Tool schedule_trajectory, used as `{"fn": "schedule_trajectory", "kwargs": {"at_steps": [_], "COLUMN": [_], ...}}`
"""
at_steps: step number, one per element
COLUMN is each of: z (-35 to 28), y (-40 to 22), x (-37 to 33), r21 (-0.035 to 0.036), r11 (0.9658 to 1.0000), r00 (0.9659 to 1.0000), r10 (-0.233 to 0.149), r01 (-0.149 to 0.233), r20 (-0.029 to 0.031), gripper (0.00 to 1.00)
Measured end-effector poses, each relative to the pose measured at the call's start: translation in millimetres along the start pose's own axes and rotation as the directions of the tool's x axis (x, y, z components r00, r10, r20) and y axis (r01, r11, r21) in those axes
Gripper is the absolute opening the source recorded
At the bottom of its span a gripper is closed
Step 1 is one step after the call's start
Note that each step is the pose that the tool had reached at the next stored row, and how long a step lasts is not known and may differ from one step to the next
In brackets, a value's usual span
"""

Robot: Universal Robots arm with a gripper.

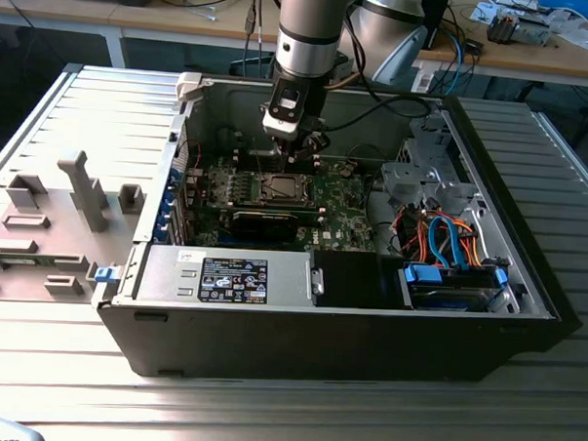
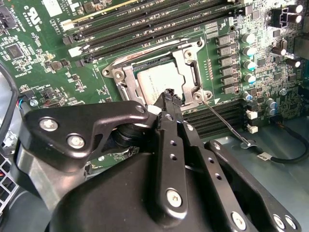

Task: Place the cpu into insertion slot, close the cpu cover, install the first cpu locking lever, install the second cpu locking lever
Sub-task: 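Install the first cpu locking lever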

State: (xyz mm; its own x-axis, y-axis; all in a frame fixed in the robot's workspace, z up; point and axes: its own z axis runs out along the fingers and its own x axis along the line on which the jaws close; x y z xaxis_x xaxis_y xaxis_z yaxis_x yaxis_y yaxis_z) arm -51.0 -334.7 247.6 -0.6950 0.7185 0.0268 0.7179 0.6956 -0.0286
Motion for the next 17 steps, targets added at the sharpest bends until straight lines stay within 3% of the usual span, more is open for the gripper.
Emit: {"fn": "schedule_trajectory", "kwargs": {"at_steps": [17], "z": [0.0], "y": [0.0], "x": [0.0], "r21": [0.0006], "r11": [0.9998], "r00": [0.9998], "r10": [-0.019], "r01": [0.019], "r20": [0.0005], "gripper": [0.11]}}
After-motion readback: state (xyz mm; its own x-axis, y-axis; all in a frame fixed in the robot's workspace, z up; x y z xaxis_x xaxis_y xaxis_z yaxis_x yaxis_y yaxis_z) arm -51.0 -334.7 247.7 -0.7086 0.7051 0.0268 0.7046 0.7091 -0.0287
